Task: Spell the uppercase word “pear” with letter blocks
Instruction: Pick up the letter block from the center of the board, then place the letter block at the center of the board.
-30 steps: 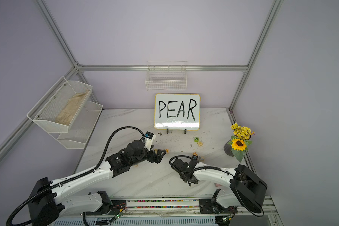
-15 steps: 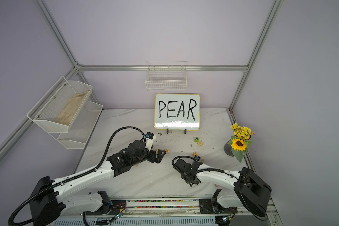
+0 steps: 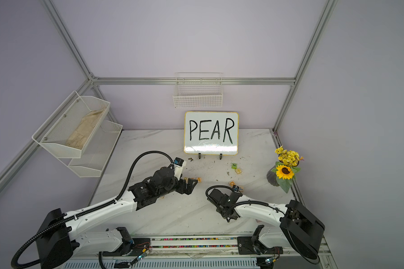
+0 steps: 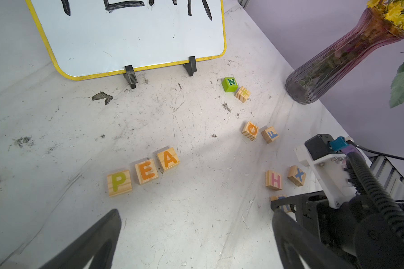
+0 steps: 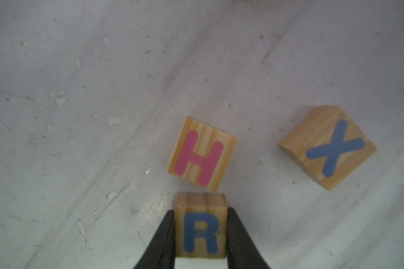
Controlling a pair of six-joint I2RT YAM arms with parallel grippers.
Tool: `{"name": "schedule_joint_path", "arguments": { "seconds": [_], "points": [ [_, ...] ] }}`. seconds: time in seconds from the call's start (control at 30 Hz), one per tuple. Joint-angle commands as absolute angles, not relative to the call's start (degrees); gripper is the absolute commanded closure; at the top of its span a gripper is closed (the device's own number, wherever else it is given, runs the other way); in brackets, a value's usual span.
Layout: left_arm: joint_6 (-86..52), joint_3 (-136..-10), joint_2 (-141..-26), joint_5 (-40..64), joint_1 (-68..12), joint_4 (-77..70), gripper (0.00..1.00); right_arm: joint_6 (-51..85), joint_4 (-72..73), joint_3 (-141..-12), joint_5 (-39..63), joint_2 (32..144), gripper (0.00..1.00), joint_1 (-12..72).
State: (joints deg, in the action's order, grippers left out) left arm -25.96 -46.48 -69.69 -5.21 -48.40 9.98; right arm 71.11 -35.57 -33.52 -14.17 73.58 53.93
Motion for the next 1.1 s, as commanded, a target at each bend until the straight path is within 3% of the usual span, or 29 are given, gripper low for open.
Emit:
{"name": "schedule_joint_path", "arguments": {
  "seconds": [0.0, 0.4, 0.87, 1.07],
  "points": [
    [-26.6, -46.0, -70.0, -6.3, -48.3, 9.0, 0.0, 71.9, -37.3, -33.8, -13.1, 73.6, 0.73, 53.7],
    [-26.0, -48.7, -72.3, -12.8, -47.1, 11.1, 0.0, 54.2, -43.6, -54.1, -16.1, 82.2, 0.74, 53.4],
    [-25.2, -53.6, -75.2, -10.5, -38.6, 12.1, 0.0, 35.9, -38.8, -69.8, -5.5, 101.4, 0.74, 40.8],
    [-25.2, -56.3, -77.4, -10.0, -35.9, 13.0, 0.0, 32.5, -38.6, -76.5, -3.0, 109.8, 0.75, 40.2]
  ]
}}
